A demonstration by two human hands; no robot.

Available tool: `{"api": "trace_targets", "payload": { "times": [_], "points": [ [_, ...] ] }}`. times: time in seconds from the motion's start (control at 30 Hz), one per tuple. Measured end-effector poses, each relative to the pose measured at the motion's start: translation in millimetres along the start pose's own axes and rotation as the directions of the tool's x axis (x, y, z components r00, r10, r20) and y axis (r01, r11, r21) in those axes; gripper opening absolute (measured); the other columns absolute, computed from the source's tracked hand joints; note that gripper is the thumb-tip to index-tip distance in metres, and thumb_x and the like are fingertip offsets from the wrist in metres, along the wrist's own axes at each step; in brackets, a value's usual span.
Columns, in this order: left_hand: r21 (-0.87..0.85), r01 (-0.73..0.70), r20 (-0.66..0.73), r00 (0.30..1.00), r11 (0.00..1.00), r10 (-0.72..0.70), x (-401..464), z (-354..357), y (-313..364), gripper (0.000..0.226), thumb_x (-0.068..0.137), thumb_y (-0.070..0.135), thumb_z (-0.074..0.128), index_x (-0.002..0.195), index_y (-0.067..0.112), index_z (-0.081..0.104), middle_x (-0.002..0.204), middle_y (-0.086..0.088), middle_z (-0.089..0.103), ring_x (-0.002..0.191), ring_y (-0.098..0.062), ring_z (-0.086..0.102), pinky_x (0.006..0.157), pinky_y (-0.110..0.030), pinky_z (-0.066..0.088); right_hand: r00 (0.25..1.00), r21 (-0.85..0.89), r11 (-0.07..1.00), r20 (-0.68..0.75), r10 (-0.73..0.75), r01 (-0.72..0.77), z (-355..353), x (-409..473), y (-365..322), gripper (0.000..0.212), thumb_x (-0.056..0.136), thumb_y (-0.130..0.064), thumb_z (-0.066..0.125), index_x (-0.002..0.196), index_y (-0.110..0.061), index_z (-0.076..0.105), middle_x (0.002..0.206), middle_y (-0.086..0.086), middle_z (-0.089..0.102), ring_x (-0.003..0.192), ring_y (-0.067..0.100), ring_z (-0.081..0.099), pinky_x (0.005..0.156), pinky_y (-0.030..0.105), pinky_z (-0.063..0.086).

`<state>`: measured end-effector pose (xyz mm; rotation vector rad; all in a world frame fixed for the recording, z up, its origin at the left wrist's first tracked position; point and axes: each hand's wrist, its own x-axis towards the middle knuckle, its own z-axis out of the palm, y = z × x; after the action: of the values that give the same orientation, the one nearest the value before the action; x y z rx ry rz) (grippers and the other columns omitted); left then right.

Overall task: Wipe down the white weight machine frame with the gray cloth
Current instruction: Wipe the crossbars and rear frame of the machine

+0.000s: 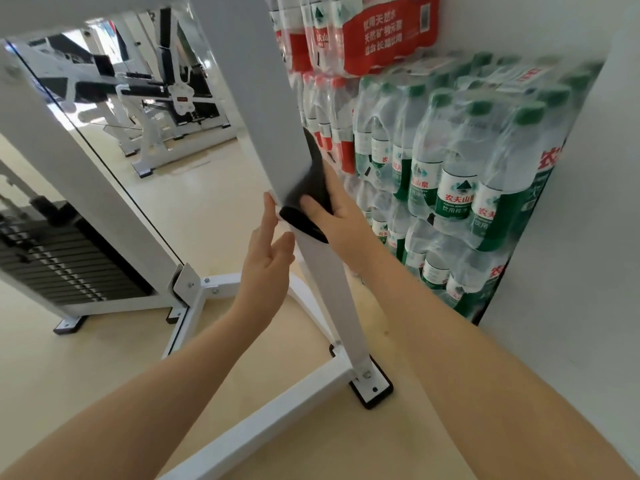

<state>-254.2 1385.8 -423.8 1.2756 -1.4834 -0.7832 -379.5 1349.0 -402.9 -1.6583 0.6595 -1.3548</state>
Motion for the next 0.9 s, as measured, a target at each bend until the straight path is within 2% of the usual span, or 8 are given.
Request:
{"api": "trace_targets", "payload": {
  "times": [0.23, 0.33, 0.43, 0.53, 0.6, 0.63, 0.77, 0.9],
  "points": [
    [-0.057, -0.025, -0.082, 0.996, 0.998, 0.02, 0.1, 12.4, -9.5, 0.059, 0.097, 0.024, 0.044, 0.141, 0.05, 0.014, 0.132, 0.013, 0.041, 0.116, -0.007, 0.053, 0.095, -0.034, 0.048, 0.94, -0.178, 0.925, 0.002, 0.342, -0.336, -12.1, -77.1, 88.9, 0.065, 0.092, -0.009, 0.05, 0.143, -0.038, 0.022, 0.135, -0.004, 0.045, 0.126, 0.016, 0.042, 0.108, 0.041, 0.034],
    [-0.096, -0.041, -0.102, 0.994, 0.995, 0.031, -0.6, 13.6, -12.4, 0.059, 0.097, 0.023, 0.045, 0.143, 0.045, 0.016, 0.134, 0.014, 0.041, 0.118, -0.006, 0.051, 0.097, -0.034, 0.047, 0.929, -0.14, 0.92, 0.007, 0.37, -0.365, -13.0, -76.5, 91.7, 0.066, 0.091, -0.006, 0.049, 0.143, -0.038, 0.023, 0.134, -0.004, 0.047, 0.123, 0.014, 0.044, 0.105, 0.034, 0.039],
    [-0.149, -0.063, -0.064, 0.997, 0.987, 0.054, -4.8, 14.0, -23.4, 0.061, 0.096, 0.012, 0.045, 0.146, 0.032, 0.017, 0.146, 0.014, 0.032, 0.13, -0.008, 0.04, 0.105, -0.041, 0.039, 0.974, -0.059, 0.973, 0.001, 0.225, -0.224, -9.4, -54.2, 68.9, 0.069, 0.087, -0.002, 0.049, 0.14, -0.038, 0.024, 0.142, -0.008, 0.037, 0.131, 0.008, 0.034, 0.108, 0.027, 0.035],
    [-0.226, 0.005, -0.038, 0.999, 0.974, -0.013, -15.0, 21.7, -50.8, 0.059, 0.096, 0.008, 0.044, 0.147, 0.023, 0.019, 0.149, 0.014, 0.028, 0.135, -0.003, 0.03, 0.104, -0.023, 0.038, 0.99, -0.046, 0.989, -0.028, 0.141, -0.143, -2.2, -51.3, 63.4, 0.071, 0.086, 0.0, 0.048, 0.139, -0.037, 0.018, 0.144, -0.015, 0.032, 0.136, -0.001, 0.025, 0.113, 0.027, 0.027],
    [-0.261, 0.153, -0.019, 0.986, 0.953, -0.164, -25.3, 32.1, -74.5, 0.052, 0.097, 0.024, 0.044, 0.143, 0.034, 0.024, 0.133, 0.031, 0.037, 0.132, 0.002, 0.031, 0.089, -0.003, 0.038, 0.978, -0.032, 0.978, -0.035, 0.204, -0.205, -2.8, -61.1, 77.9, 0.071, 0.089, 0.003, 0.047, 0.144, -0.029, 0.016, 0.148, -0.005, 0.03, 0.138, 0.005, 0.024, 0.115, 0.034, 0.024],
    [-0.251, 0.223, -0.009, 0.972, 0.942, -0.233, -30.4, 36.4, -88.6, 0.05, 0.096, 0.031, 0.044, 0.142, 0.039, 0.026, 0.122, 0.038, 0.039, 0.131, 0.003, 0.032, 0.085, -0.001, 0.036, 0.969, -0.01, 0.97, -0.029, 0.244, -0.245, -3.7, -68.7, 88.6, 0.07, 0.09, 0.004, 0.046, 0.145, -0.028, 0.016, 0.148, -0.003, 0.031, 0.137, 0.008, 0.027, 0.115, 0.036, 0.025],
    [-0.213, 0.386, 0.085, 0.923, 0.898, -0.376, -46.3, 50.5, -145.6, 0.041, 0.097, 0.04, 0.038, 0.137, 0.046, 0.031, 0.137, 0.028, 0.037, 0.132, 0.0, 0.032, 0.111, -0.03, 0.028, 0.926, 0.005, 0.926, -0.027, 0.377, -0.377, -6.5, -105.4, 142.5, 0.068, 0.092, 0.001, 0.047, 0.144, -0.032, 0.019, 0.144, -0.006, 0.037, 0.131, 0.002, 0.034, 0.11, 0.024, 0.032],
    [-0.183, 0.43, 0.208, 0.896, 0.884, -0.392, -57.2, 67.9, -180.7, 0.047, 0.097, 0.024, 0.035, 0.13, 0.058, 0.026, 0.123, 0.041, 0.041, 0.12, 0.0, 0.047, 0.092, -0.019, 0.04, 0.878, 0.078, 0.876, -0.022, 0.478, -0.475, -7.0, -141.4, 199.9, 0.068, 0.092, 0.004, 0.045, 0.145, -0.031, 0.019, 0.133, -0.016, 0.046, 0.116, -0.01, 0.046, 0.089, 0.009, 0.043]
  ]
}}
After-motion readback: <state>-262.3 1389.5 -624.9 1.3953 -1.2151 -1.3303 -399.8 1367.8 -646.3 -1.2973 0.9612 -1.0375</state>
